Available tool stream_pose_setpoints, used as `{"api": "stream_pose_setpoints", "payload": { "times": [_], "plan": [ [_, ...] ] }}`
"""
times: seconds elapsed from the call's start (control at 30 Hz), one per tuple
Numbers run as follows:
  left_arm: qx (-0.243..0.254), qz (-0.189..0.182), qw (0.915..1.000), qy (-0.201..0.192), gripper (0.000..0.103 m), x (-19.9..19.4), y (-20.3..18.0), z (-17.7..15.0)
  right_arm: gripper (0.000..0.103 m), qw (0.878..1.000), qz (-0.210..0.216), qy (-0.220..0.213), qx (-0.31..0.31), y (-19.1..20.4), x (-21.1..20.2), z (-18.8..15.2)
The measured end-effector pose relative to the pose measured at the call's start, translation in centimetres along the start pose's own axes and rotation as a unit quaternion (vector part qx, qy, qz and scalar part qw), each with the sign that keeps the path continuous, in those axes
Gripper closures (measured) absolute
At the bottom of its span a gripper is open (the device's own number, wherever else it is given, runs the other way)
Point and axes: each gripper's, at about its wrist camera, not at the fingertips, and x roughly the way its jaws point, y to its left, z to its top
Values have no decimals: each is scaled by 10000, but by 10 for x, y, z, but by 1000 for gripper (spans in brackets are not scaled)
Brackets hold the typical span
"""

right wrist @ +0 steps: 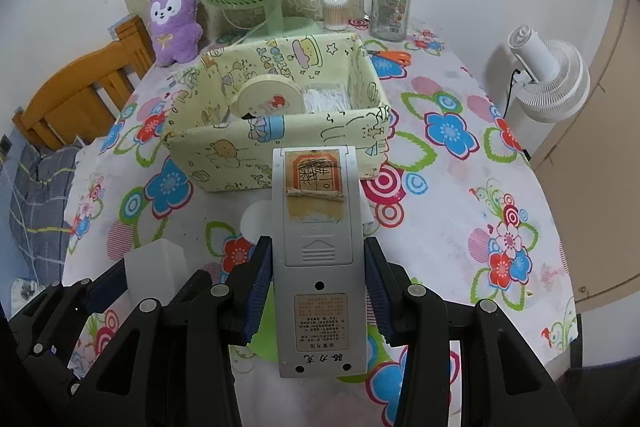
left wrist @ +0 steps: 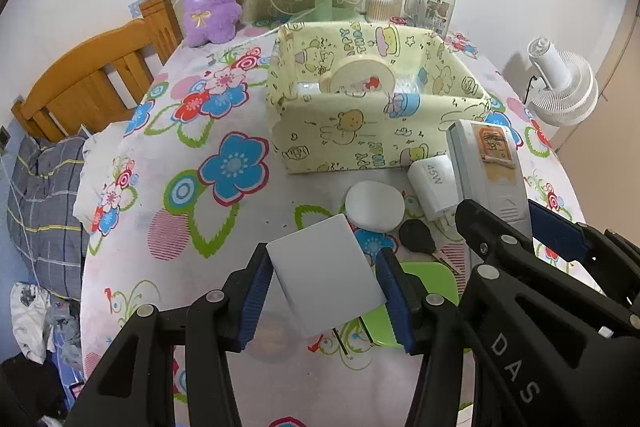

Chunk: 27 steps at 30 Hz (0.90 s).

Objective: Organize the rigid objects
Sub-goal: 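Grasp the white square charger with the left tool while the right lifts the power bank, then carry the power bank and square charger into the fabric basket with both tools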

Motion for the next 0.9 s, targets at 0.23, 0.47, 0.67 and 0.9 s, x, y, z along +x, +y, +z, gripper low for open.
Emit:
{"api": "stream_pose_setpoints", "payload": {
  "times": [0.23,0.47,0.67,0.9],
  "plan": [
    [-6,69,9999,-122,48,-13,0,6,55,10000,22,-90,-3,1,-13,7],
    [-33,103,9995,-287,48,-29,0,17,55,9997,55,-235,-39,2,-28,18],
    [-80,80,9991,-408,48,-42,-2,24,55,9996,14,-283,-5,0,-40,29],
    [-95,18,9991,-422,48,-53,-6,31,55,9995,24,-315,-26,-3,-52,35]
  ]
}}
